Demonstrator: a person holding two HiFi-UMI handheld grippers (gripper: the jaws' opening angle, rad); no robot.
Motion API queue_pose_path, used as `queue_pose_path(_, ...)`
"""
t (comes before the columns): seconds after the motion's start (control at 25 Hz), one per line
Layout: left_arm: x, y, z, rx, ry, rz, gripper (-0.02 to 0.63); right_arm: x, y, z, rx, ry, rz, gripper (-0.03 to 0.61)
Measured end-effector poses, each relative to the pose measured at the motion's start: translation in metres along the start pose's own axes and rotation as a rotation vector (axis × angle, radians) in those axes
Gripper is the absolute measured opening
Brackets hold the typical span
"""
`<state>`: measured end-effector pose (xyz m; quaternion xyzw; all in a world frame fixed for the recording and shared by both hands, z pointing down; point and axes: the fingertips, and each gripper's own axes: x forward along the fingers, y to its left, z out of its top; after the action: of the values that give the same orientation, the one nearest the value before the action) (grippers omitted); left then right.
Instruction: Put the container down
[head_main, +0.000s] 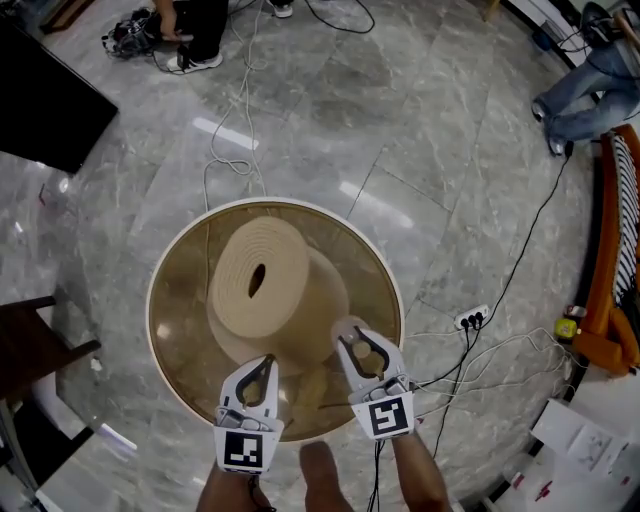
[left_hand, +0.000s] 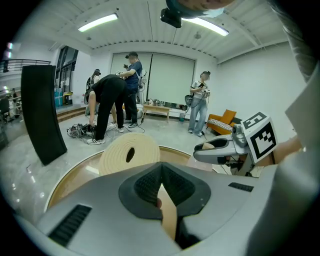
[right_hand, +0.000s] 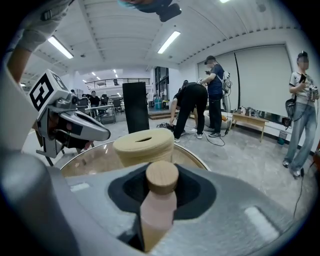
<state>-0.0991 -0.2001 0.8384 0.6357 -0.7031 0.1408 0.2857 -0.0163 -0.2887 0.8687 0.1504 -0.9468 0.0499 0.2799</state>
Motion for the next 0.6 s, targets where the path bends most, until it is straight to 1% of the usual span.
queue_pose_path(0.16, 0.007, 0.003, -0.013, -0.001, 0.024, -0.006, 0.017, 0.011, 0.001, -0.009, -0.008, 0.003, 0.003, 0.115)
queue_pose_path(0.44, 0.018, 0.009, -0.030, -0.026, 0.039, -0.002, 0.018, 0.026, 0.000, -0.023, -0.019, 0.004, 0.001, 0.115)
queue_pose_path(0.6, 0.020, 0.009, -0.036, -0.017, 0.050, -0.009, 0.018, 0.030, 0.002, -0.030, -0.023, 0.007, -0.007, 0.115)
